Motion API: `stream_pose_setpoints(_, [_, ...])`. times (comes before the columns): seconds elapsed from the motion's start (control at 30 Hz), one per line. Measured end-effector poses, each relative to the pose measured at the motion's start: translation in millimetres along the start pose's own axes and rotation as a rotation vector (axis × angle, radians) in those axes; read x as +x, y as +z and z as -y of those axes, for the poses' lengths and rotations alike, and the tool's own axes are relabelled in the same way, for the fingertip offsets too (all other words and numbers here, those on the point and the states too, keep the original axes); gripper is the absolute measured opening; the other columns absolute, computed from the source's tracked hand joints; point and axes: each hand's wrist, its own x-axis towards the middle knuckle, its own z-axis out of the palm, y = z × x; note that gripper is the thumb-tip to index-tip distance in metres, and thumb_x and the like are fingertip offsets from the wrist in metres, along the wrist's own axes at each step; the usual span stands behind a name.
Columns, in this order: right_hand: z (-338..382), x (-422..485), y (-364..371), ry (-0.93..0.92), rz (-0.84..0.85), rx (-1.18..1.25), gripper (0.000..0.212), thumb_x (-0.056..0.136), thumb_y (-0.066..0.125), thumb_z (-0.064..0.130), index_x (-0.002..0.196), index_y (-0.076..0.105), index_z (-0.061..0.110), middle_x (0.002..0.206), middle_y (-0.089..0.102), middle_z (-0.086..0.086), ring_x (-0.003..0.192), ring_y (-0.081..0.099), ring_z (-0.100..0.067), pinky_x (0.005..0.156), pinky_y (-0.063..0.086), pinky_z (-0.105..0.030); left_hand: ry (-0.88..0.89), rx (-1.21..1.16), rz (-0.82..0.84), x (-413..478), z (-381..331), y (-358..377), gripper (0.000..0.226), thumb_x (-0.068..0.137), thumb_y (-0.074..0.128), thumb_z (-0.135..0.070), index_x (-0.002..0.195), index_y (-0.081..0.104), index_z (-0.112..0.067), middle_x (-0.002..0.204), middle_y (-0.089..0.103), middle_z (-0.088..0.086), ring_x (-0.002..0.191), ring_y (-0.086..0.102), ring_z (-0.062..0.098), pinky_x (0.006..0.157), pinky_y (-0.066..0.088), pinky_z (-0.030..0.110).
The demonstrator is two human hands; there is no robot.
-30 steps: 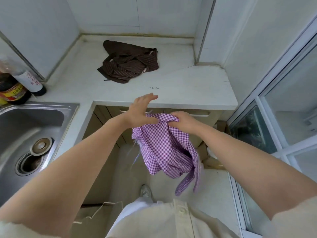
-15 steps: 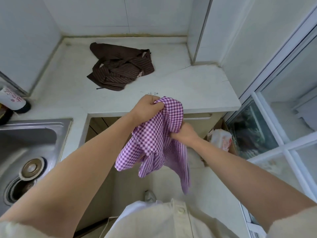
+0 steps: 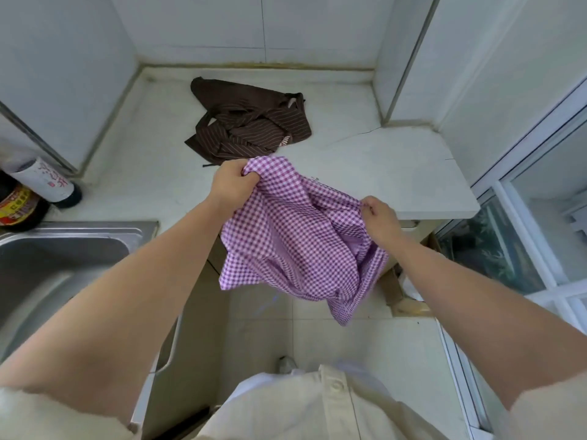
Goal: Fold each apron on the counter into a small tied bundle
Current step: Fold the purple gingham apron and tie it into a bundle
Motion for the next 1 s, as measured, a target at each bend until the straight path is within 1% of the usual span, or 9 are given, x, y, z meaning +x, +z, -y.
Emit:
stream_pose_setpoints(0.07, [10.4,14.5,-15.6,-0.103,-0.033,-0.08,0.028,0.103,0.045,0.025,0.1,0.064,0.005,0.082,0.06,-0.007,0.078,0.056,-0.026,0.063,0.037,-0.032,0.011,0.123,-0.089,11.6,4.1,0.1,0.025,0.09,0.047,-0.011,0.067,0.05,-0.003,0.067,0.055,0.01,0.067,0.047,0.019,0.065,0.036,0.03])
stream_pose_setpoints(0.1, [17.6,23.0,-23.4,-0.147,-0.051,-0.121,0.03,0.102,0.047,0.029,0.095,0.064,0.005,0.081,0.062,-0.008,0.078,0.057,-0.027,0.065,0.037,-0.033,0.019,0.163,-0.132,18.2,1.8,1.9,0.028,0.092,0.045,-0.009,0.064,0.045,-0.009,0.064,0.05,0.004,0.067,0.045,0.019,0.063,0.032,0.029])
stream_pose_setpoints(0.17, [32.2,40.4,-35.8,-0.21,-0.094,-0.176,0.033,0.101,0.05,0.035,0.093,0.067,0.008,0.085,0.067,-0.01,0.079,0.059,-0.026,0.066,0.039,-0.032,0.038,0.223,-0.179,31.3,-4.4,5.2,0.022,0.095,0.042,-0.011,0.073,0.046,-0.01,0.072,0.05,0.003,0.073,0.046,0.019,0.065,0.031,0.03])
stream_pose_setpoints(0.27, [50.8,66.7,-47.9,-0.254,-0.157,-0.224,0.035,0.1,0.05,0.04,0.098,0.069,0.011,0.093,0.069,-0.01,0.086,0.061,-0.025,0.07,0.043,-0.032,0.046,0.219,-0.238,53.6,-10.8,5.3,0.02,0.099,0.038,-0.017,0.088,0.05,-0.005,0.087,0.054,0.009,0.082,0.05,0.022,0.071,0.036,0.033])
stream_pose_setpoints(0.4, [67.0,111.2,-53.7,-0.266,-0.178,-0.267,0.035,0.1,0.049,0.041,0.102,0.07,0.013,0.098,0.069,-0.009,0.091,0.061,-0.026,0.069,0.035,-0.029,0.031,0.235,-0.315,90.1,-17.5,2.4,0.019,0.101,0.038,-0.022,0.092,0.048,-0.007,0.091,0.053,0.006,0.084,0.048,0.02,0.073,0.033,0.031])
stream_pose_setpoints(0.63, [83.4,221.3,-36.3,-0.276,-0.06,-0.268,0.035,0.1,0.048,0.04,0.106,0.069,0.013,0.098,0.069,-0.007,0.084,0.056,-0.018,0.069,0.038,-0.028,-0.063,0.251,-0.377,178.4,-11.8,3.3,0.021,0.099,0.041,-0.02,0.102,0.053,-0.002,0.094,0.054,0.007,0.086,0.05,0.022,0.078,0.038,0.036])
stream_pose_setpoints(0.83, [86.5,313.1,-11.8,-0.242,0.08,-0.254,0.035,0.101,0.047,0.041,0.107,0.068,0.013,0.1,0.069,-0.007,0.084,0.059,-0.018,0.069,0.042,-0.028,-0.192,0.347,-0.413,257.9,-7.5,10.7,0.019,0.099,0.042,-0.016,0.106,0.053,-0.003,0.094,0.055,0.009,0.084,0.05,0.023,0.073,0.035,0.033])
stream_pose_setpoints(0.93, [89.1,348.3,-1.8,-0.223,0.128,-0.243,0.037,0.101,0.045,0.043,0.108,0.067,0.014,0.1,0.068,-0.007,0.089,0.062,-0.022,0.074,0.048,-0.031,-0.191,0.391,-0.463,290.3,-3.1,11.0,0.02,0.097,0.042,-0.011,0.111,0.055,-0.005,0.102,0.062,0.013,0.096,0.055,0.033,0.076,0.037,0.035])
stream_pose_setpoints(1.0, [92.8,370.7,6.0,-0.211,0.149,-0.225,0.036,0.101,0.045,0.043,0.105,0.066,0.014,0.096,0.067,-0.005,0.086,0.061,-0.021,0.073,0.047,-0.031,-0.198,0.527,-0.52,313.7,-2.7,9.5,0.024,0.095,0.045,-0.01,0.115,0.058,-0.007,0.11,0.062,0.019,0.11,0.049,0.038,0.088,0.039,0.042])
